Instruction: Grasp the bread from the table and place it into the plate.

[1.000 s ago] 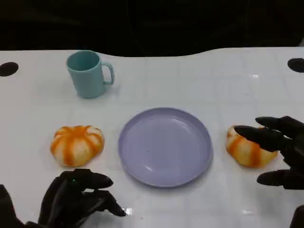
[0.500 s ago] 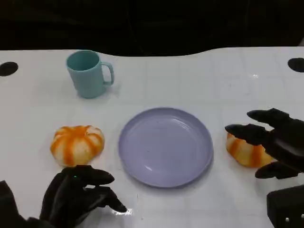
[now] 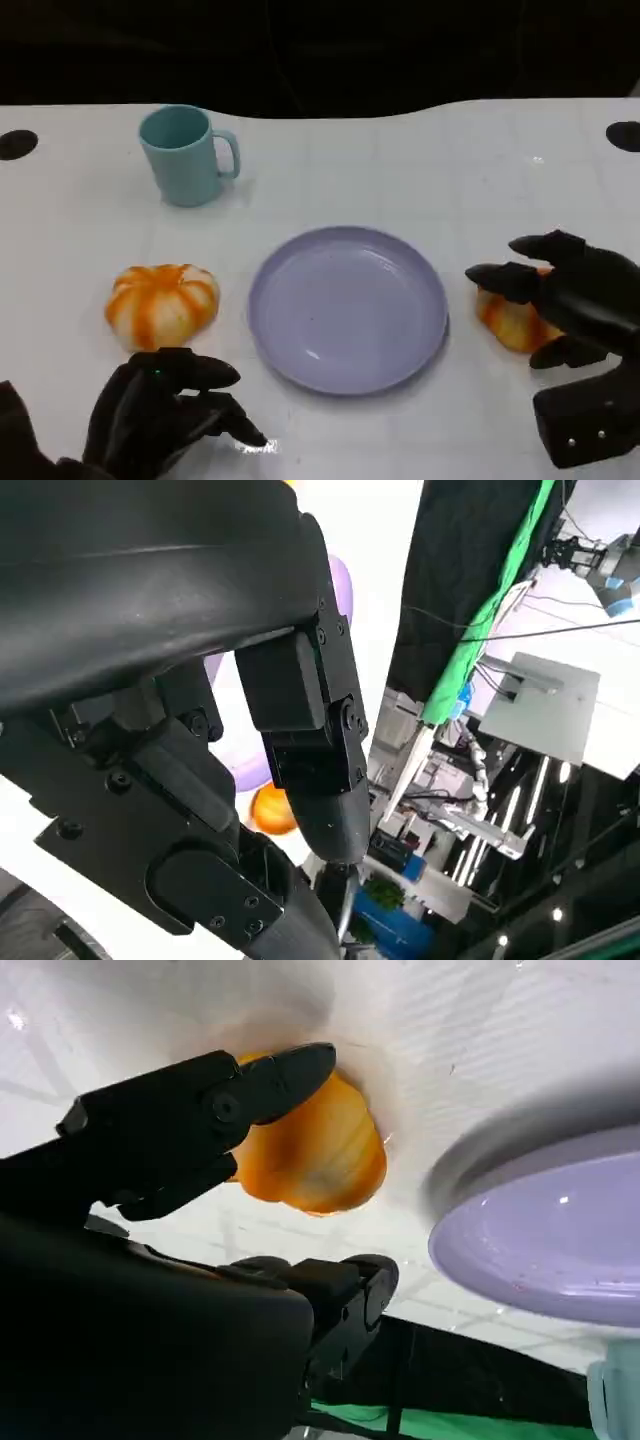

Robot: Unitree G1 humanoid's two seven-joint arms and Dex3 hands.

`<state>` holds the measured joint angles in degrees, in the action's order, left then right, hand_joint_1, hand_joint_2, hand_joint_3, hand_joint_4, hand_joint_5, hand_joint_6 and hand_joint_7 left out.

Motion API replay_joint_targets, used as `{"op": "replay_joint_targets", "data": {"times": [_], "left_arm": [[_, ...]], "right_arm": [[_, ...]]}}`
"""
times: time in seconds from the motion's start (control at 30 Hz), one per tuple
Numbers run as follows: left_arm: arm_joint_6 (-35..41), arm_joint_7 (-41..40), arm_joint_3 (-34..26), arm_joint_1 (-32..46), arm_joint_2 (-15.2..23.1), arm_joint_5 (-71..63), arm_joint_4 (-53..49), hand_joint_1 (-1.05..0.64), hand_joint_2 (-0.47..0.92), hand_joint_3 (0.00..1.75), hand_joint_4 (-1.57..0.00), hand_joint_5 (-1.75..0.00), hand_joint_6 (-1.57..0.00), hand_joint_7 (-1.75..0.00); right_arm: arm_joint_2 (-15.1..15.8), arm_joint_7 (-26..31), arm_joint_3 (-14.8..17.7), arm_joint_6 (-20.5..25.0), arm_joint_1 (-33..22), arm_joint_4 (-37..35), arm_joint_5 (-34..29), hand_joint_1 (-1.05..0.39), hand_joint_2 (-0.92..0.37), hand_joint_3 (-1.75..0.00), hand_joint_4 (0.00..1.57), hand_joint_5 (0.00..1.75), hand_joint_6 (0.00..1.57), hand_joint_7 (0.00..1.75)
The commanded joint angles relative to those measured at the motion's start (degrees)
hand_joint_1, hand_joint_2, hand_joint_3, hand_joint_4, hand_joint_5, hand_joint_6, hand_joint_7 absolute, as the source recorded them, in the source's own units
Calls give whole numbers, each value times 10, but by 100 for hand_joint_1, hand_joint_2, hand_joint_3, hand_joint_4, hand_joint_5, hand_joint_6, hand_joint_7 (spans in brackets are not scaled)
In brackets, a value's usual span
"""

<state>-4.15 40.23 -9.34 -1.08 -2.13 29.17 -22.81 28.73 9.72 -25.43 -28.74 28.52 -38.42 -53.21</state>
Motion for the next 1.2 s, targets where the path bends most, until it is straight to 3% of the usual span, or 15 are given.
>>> {"op": "replay_joint_targets", "data": {"times": [0.03,0.37,0.57,0.7,0.8,0.83,0.87,0.93,1.13,1.17,1.2], "left_arm": [[-1,-7,-4,9,5,-4,8,-97,61,0,-157,-49,-157,-2],[2,-4,-3,11,6,-3,11,-96,60,0,-157,-48,-157,-2],[-2,-2,-2,12,5,-3,12,-96,61,0,-157,-48,-157,-1],[-1,-4,-1,14,5,-3,16,-96,61,0,-157,-48,-157,-1],[1,-5,-1,14,5,-3,18,-96,61,0,-157,-48,-157,-1],[1,-5,-1,14,5,-3,18,-96,61,0,-157,-48,-157,-1],[1,-5,-1,14,5,-3,18,-96,61,0,-157,-49,-157,-1],[-1,-4,0,14,6,-4,18,-96,61,0,-157,-49,-157,-1],[-2,-6,1,16,5,-5,19,-96,61,0,-157,-49,-157,-1],[-2,-6,1,16,5,-5,19,-97,61,0,-157,-49,-157,-2],[-2,-6,1,16,5,-5,19,-97,61,0,-157,-49,-157,-2]], "right_arm": [[-5,12,-27,4,30,-43,-6,-36,-79,-1,13,23,33,0],[-33,65,-91,14,84,-152,-30,-41,-80,0,19,21,34,1],[-43,89,-106,0,102,-193,-17,-36,-82,-1,26,21,41,3],[-46,108,-102,-11,107,-201,-3,-25,-85,-2,47,20,59,5],[-46,152,-93,-38,105,-197,9,-15,-89,-3,83,31,85,10],[-45,166,-92,-45,105,-196,9,-12,-88,-2,97,38,95,11],[-43,181,-93,-52,105,-196,8,-12,-89,-2,104,67,109,9],[-41,201,-95,-68,105,-198,9,-13,-90,-1,104,114,127,7],[-40,243,-99,-89,105,-203,4,-12,-91,-8,91,169,146,13],[-41,246,-99,-90,105,-204,5,-10,-86,-18,90,172,137,39],[-41,258,-99,-89,105,-202,2,-10,-76,-37,91,173,117,81]]}}
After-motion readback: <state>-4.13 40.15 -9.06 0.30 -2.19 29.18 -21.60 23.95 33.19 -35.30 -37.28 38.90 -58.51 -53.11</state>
